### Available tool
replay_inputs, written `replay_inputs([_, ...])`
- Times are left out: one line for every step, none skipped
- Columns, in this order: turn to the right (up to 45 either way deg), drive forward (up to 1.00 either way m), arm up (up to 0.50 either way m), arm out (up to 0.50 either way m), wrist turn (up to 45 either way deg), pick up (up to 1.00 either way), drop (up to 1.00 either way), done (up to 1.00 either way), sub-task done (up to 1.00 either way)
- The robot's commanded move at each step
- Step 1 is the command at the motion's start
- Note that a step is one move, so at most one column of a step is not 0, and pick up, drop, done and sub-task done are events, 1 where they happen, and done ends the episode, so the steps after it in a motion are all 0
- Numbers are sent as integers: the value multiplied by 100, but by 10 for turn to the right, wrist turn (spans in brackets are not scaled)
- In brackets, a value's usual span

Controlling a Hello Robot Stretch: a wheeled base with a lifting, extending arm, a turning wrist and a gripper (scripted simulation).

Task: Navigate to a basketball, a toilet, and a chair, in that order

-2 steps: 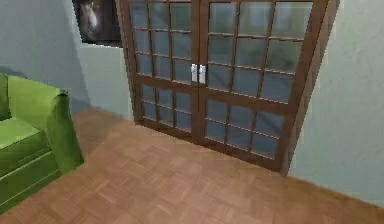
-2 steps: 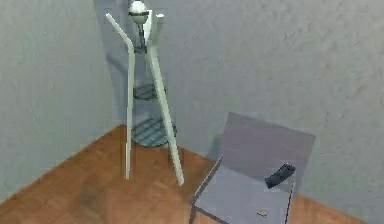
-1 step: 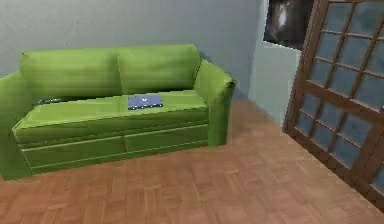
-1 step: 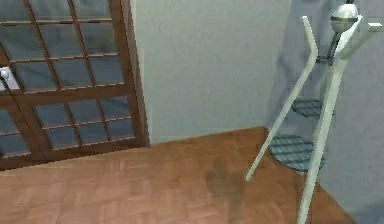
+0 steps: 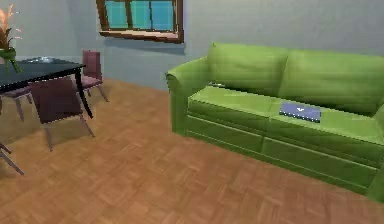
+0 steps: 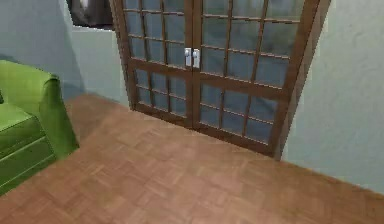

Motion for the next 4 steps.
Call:
replay_inputs([-450, 0, 0, 0, 0, 0, 0, 0, 0])
replay_inputs([-360, 0, 0, 0, 0, 0, 0, 0, 0])
replay_inputs([0, 100, 0, 0, 0, 0, 0, 0, 0])
replay_inputs([0, 100, 0, 0, 0, 0, 0, 0, 0])
